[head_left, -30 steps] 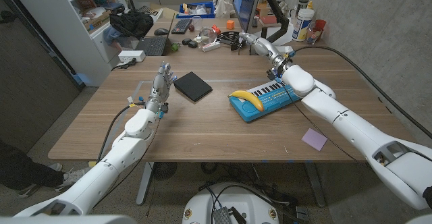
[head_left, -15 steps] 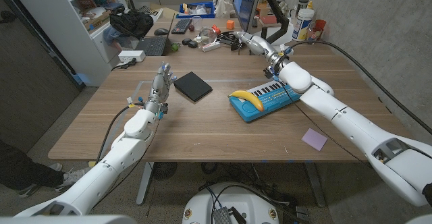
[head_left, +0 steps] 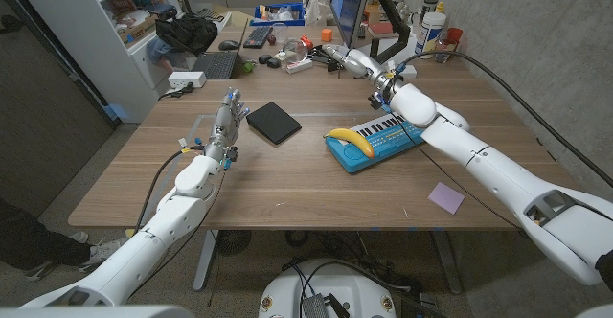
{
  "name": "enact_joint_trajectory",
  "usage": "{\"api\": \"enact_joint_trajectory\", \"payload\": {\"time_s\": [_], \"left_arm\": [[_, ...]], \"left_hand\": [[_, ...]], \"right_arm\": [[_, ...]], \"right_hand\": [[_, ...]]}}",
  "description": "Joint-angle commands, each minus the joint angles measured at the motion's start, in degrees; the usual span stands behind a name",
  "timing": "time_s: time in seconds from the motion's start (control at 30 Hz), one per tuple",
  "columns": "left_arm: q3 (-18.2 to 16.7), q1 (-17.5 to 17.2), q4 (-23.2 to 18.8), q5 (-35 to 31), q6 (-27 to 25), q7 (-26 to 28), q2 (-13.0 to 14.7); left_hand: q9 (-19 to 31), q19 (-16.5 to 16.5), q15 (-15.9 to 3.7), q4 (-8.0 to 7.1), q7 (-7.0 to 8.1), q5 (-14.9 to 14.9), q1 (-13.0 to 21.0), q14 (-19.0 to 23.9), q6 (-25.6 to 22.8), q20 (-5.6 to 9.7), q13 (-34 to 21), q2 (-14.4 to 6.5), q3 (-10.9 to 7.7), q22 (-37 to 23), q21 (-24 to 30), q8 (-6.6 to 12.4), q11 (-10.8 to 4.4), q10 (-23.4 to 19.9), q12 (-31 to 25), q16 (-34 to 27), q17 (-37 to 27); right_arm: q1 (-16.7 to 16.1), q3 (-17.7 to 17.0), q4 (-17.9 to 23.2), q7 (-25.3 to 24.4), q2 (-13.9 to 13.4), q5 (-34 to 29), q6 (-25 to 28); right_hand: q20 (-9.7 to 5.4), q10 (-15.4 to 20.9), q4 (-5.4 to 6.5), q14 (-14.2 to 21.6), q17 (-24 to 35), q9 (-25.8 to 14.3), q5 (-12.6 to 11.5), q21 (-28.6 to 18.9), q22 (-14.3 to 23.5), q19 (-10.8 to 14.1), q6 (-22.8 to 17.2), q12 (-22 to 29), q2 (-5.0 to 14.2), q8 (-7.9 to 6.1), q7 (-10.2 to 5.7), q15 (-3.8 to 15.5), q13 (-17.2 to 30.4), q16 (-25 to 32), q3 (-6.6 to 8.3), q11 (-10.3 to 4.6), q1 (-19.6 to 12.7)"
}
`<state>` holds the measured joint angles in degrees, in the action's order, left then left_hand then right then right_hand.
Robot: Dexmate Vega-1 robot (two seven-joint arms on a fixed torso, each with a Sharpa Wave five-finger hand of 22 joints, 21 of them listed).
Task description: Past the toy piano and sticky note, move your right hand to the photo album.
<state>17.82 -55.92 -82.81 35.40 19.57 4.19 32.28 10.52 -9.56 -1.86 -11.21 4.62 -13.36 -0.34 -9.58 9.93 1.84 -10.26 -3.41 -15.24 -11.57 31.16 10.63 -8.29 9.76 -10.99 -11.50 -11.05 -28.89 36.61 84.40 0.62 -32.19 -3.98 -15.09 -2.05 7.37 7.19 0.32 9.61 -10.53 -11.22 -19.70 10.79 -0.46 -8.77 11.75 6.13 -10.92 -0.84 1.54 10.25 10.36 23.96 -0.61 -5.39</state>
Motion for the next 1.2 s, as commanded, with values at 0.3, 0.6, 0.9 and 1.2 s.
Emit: {"api": "enact_joint_trajectory", "payload": {"time_s": [0.3,0.6,0.9,1.2], "left_arm": [[-0.5,-0.3,0.4,0.3,0.6,0.0,0.0],[-0.8,-0.6,0.3,0.5,0.8,0.0,0.1],[-0.9,-0.9,0.2,0.7,1.2,-0.2,0.0],[-1.0,-1.1,0.2,0.8,1.5,-0.3,0.0]], "left_hand": [[0.1,-18.0,-4.01,0.0,0.1,-0.4,0.1,-22.2,18.7,4.32,-0.3,-6.9,0.05,-0.2,0.3,0.34,0.27,17.9,-0.3,-0.5,-0.2],[0.2,-18.0,-4.04,0.0,0.11,-0.4,0.1,-22.2,18.6,4.35,-0.3,-6.9,0.06,-0.1,0.3,0.33,0.16,17.9,-0.3,-0.6,-0.2],[0.2,-18.0,-3.96,0.0,0.09,-0.4,0.1,-22.2,18.7,4.3,-0.3,-6.9,0.08,-0.1,0.3,0.32,0.25,17.9,-0.3,-0.6,-0.2],[0.2,-18.0,-3.93,0.0,0.11,-0.4,0.1,-22.2,18.6,4.31,-0.3,-6.9,0.1,-0.1,0.3,0.31,0.2,17.9,-0.2,-0.6,-0.2]], "right_arm": [[2.8,2.3,-1.7,1.1,1.7,-3.0,0.1],[3.6,3.2,-1.4,1.3,2.0,-4.8,0.5],[4.4,4.0,-1.8,2.0,2.7,-5.4,0.3],[5.5,5.6,-1.6,2.1,3.0,-8.7,0.6]], "right_hand": [[-4.35,0.0,-0.04,0.1,0.2,-0.3,0.1,0.4,0.1,0.2,0.2,0.1,3.77,-0.01,-0.8,0.13,0.1,0.0,0.38,0.14,-0.7],[-4.22,-0.1,-0.02,0.0,0.1,-0.3,0.1,0.5,0.1,0.1,0.3,0.0,3.71,0.01,-0.89,0.0,0.1,0.0,0.31,0.0,-0.6],[-4.04,-0.2,-0.06,0.0,0.1,-0.3,0.2,0.6,0.1,0.1,0.4,0.0,3.62,0.05,-0.78,-0.11,0.1,0.0,0.25,0.23,-0.7],[-4.01,-0.3,-0.15,-0.1,0.1,-0.3,0.2,0.7,0.1,0.1,0.4,-0.1,3.49,0.03,-0.66,-0.25,0.1,-0.1,0.2,0.13,-0.7]]}}
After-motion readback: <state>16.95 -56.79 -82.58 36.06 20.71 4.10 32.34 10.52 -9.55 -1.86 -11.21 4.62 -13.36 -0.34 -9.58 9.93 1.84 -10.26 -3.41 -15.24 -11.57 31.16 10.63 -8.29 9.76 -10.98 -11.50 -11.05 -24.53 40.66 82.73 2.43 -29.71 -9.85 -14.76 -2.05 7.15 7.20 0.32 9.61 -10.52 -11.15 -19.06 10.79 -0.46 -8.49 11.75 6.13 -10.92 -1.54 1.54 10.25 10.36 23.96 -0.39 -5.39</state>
